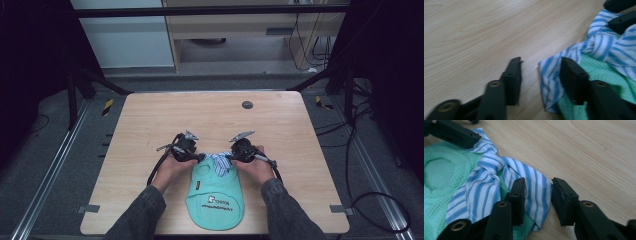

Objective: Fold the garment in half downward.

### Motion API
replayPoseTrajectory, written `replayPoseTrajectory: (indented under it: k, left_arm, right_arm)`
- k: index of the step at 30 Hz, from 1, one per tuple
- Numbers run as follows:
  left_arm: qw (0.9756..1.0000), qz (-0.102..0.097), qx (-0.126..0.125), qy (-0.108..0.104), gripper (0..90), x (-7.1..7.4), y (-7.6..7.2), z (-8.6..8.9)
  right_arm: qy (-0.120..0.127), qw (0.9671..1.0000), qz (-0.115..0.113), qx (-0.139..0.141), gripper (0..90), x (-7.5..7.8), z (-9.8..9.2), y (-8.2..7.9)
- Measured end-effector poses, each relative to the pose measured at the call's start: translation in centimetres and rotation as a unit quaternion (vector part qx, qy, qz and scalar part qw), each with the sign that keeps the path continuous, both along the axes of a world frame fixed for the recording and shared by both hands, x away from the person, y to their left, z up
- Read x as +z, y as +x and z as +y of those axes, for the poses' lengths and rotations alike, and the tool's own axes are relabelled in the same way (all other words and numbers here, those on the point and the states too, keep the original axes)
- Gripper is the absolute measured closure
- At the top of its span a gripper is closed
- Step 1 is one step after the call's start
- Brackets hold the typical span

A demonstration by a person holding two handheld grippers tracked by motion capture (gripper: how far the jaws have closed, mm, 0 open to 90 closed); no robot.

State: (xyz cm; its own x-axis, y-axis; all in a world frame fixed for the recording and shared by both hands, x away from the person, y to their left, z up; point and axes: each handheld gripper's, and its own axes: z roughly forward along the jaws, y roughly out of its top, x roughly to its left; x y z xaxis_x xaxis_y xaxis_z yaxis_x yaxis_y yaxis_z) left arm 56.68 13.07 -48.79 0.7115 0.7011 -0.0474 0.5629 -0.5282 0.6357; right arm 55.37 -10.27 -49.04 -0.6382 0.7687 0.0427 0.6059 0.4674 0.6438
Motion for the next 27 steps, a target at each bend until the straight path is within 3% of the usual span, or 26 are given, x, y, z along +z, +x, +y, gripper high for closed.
replayPoseTrajectory:
  k: [4,8,12,16,23,27]
  left_arm:
    - [0.9999,0.006,-0.009,-0.012,78.0,0.0,-0.5,-0.4]
    - [0.9999,0.004,-0.012,-0.008,83.9,0.1,-0.7,-0.4]
    - [0.9997,-0.007,-0.018,-0.012,86.0,0.8,-0.8,-0.2]
    - [0.9991,-0.029,-0.028,-0.016,86.3,2.7,-1.3,-0.1]
    - [0.9976,-0.054,-0.038,-0.019,86.4,4.5,-1.9,-0.3]
    - [0.9968,-0.064,-0.047,-0.013,86.6,5.5,-2.0,-0.4]
  right_arm:
    - [-0.006,0.9996,0.017,0.019,79.3,0.3,0.5,-0.1]
    - [-0.011,0.9994,0.017,0.026,82.6,0.5,0.7,-0.2]
    - [-0.01,0.9992,0.0,0.037,83.0,1.2,0.3,-0.4]
    - [-0.008,0.9984,-0.015,0.053,83.1,2.9,-0.1,-1.0]
    - [-0.016,0.9967,-0.039,0.07,83.5,5.0,-0.4,-1.6]
    - [-0.017,0.9959,-0.049,0.074,83.7,5.9,-0.7,-1.6]
